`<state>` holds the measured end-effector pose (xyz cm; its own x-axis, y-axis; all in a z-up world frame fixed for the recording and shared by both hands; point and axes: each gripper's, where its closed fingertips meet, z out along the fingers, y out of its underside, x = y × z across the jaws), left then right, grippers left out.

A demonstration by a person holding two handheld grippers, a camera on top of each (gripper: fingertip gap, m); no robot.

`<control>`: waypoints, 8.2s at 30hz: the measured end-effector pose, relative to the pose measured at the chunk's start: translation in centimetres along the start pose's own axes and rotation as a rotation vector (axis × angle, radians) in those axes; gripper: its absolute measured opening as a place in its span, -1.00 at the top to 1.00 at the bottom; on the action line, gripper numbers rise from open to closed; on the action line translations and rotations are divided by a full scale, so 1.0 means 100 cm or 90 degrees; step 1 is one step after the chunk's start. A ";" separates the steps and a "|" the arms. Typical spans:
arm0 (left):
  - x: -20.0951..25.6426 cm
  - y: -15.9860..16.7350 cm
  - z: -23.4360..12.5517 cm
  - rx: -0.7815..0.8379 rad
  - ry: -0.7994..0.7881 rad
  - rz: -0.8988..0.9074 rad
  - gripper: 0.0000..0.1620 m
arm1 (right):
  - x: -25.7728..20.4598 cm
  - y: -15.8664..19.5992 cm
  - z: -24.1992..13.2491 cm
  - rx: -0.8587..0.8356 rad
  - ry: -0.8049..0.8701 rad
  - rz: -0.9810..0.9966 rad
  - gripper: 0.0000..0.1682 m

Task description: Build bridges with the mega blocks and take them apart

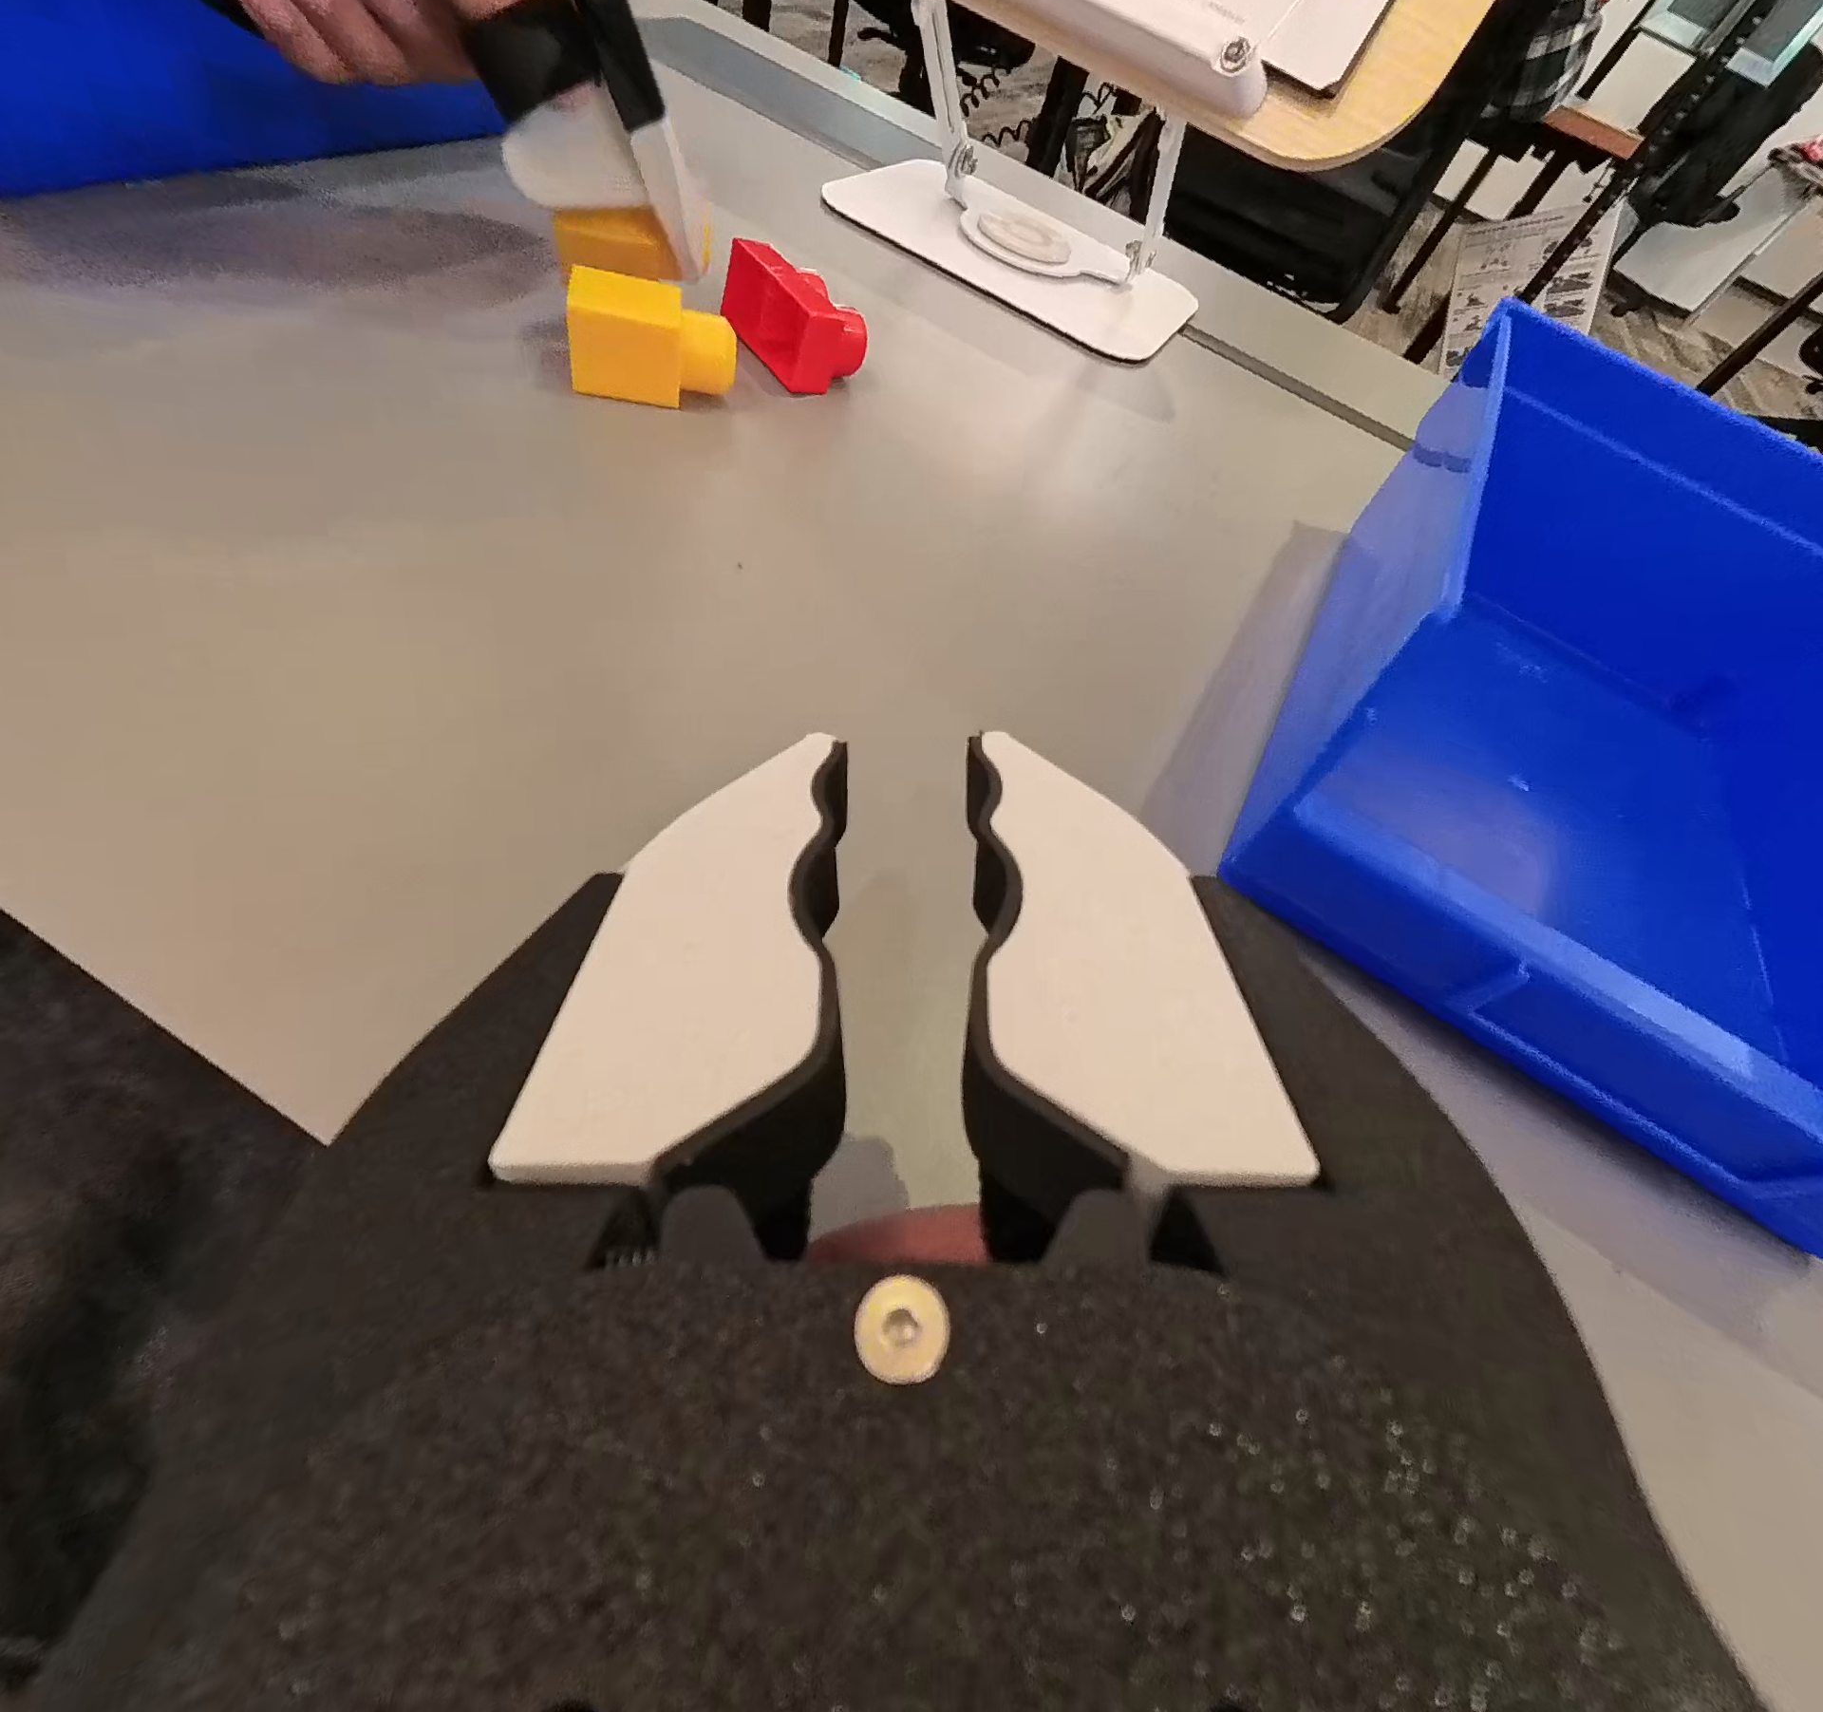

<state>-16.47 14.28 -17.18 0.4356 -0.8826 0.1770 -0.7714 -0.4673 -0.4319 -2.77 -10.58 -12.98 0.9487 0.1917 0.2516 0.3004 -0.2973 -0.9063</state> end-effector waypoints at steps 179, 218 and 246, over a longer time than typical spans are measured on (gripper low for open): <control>0.115 0.027 -0.074 0.329 -0.300 0.529 0.07 | -0.066 -0.128 0.095 0.018 -0.610 0.406 0.61; 0.120 0.032 -0.041 0.293 -0.257 0.552 0.08 | -0.090 -0.087 0.111 -0.108 -0.656 0.384 0.61; 0.139 0.029 -0.092 0.445 0.448 -0.018 0.28 | -0.073 -0.130 0.090 0.129 -0.675 0.388 0.62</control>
<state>-16.92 0.13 -7.87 -0.1006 -0.8069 0.5820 -0.2191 -0.5527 -0.8041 -14.46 0.36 -6.07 0.3514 0.7629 -0.5426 -0.2716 -0.4716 -0.8389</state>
